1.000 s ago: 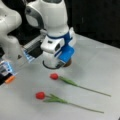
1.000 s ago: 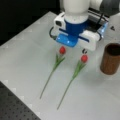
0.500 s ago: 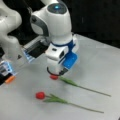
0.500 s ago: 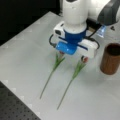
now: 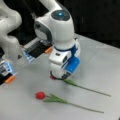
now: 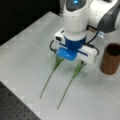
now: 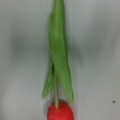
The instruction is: Flower insertion into a vase
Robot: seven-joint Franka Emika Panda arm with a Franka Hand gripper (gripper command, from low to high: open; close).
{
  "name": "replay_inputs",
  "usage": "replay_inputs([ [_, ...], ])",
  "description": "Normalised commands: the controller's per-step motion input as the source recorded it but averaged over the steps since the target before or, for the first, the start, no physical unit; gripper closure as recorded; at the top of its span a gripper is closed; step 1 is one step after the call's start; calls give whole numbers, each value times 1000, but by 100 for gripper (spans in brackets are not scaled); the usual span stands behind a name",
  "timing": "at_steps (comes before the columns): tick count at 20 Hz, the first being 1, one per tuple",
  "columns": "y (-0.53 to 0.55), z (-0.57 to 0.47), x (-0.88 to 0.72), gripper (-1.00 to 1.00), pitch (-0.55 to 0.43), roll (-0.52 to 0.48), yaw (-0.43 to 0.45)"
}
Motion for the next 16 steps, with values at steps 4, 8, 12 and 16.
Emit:
replay_inputs([
  [4,46,-13,31,-100,-45,69,-126],
  [8,44,-14,31,-100,-45,69,-126],
  [12,44,-14,30,-100,-44,69,-126],
  [16,57,-33,36,-100,-75,81,-159],
])
